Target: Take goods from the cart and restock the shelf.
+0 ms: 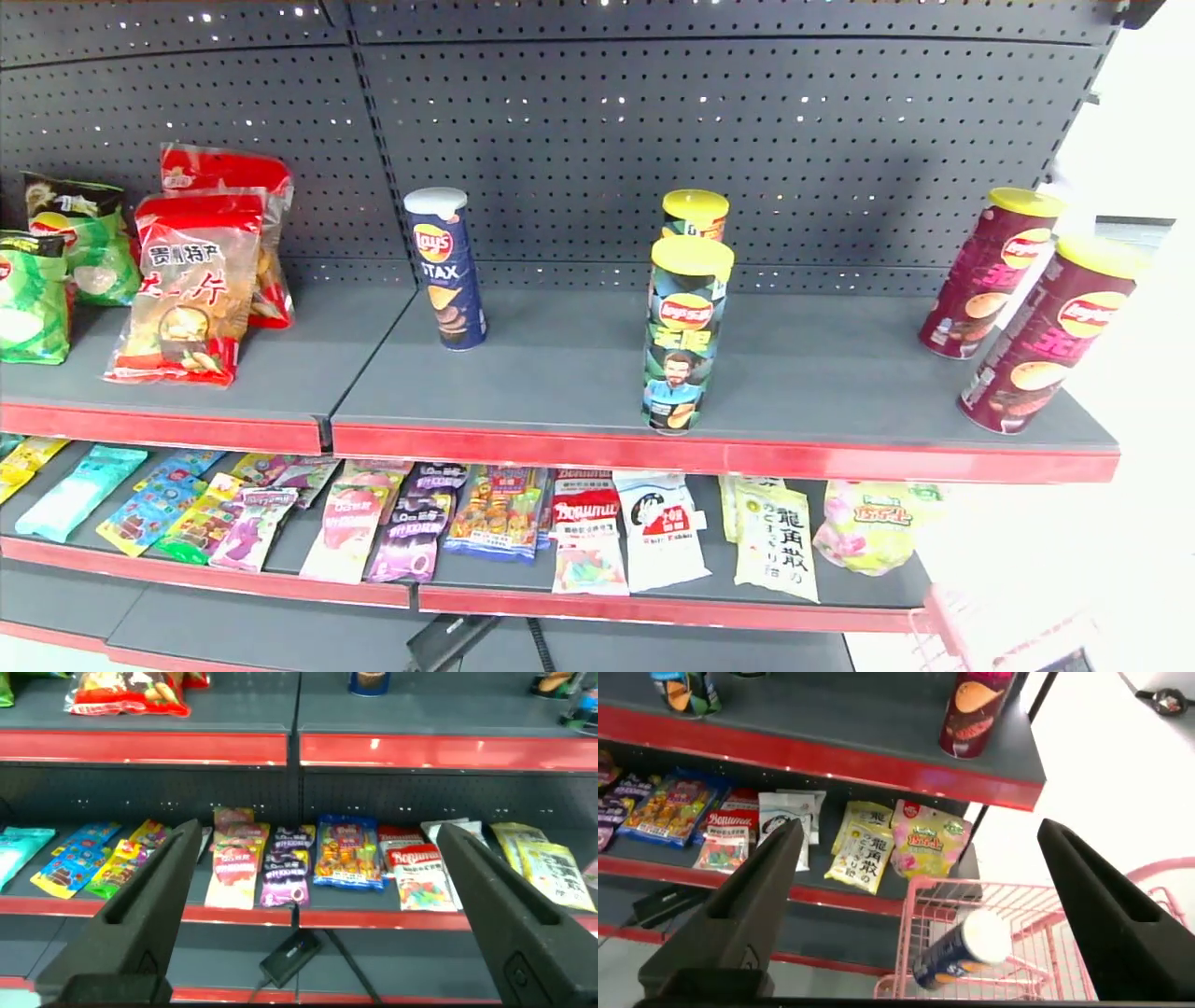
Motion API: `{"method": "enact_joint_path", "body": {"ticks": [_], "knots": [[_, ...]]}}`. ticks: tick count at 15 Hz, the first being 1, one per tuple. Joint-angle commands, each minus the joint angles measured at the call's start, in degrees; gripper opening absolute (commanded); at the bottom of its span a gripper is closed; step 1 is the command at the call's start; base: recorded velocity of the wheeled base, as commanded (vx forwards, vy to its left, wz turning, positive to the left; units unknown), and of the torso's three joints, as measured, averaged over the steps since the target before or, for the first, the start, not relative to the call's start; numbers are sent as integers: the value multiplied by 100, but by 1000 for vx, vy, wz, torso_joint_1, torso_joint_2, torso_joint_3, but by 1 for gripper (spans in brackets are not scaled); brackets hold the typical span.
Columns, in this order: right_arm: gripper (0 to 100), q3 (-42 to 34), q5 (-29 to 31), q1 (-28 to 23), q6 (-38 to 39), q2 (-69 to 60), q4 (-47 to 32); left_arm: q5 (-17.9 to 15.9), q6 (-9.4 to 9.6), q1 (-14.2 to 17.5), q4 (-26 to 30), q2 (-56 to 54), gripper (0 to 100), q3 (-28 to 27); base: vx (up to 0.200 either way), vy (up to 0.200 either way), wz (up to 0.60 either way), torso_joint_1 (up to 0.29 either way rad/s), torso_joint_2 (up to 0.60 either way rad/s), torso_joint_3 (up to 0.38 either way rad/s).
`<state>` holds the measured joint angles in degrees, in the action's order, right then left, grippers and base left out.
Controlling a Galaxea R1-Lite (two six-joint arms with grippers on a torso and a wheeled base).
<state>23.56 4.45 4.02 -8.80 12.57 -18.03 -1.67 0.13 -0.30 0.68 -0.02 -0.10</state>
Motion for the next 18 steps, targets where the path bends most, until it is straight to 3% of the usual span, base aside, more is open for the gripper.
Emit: {"method": "enact_joint_path", "body": {"ticks": [1, 18], "knots": [[100, -54, 3, 2, -34, 26, 10, 0, 4, -5, 2, 2, 100, 1, 0, 0, -600, -2, -2, 7], [100, -361, 21, 2, -51, 0, 45, 0, -5, 4, 2, 2, 100, 1, 0, 0, -565, 2, 0, 2]]}}
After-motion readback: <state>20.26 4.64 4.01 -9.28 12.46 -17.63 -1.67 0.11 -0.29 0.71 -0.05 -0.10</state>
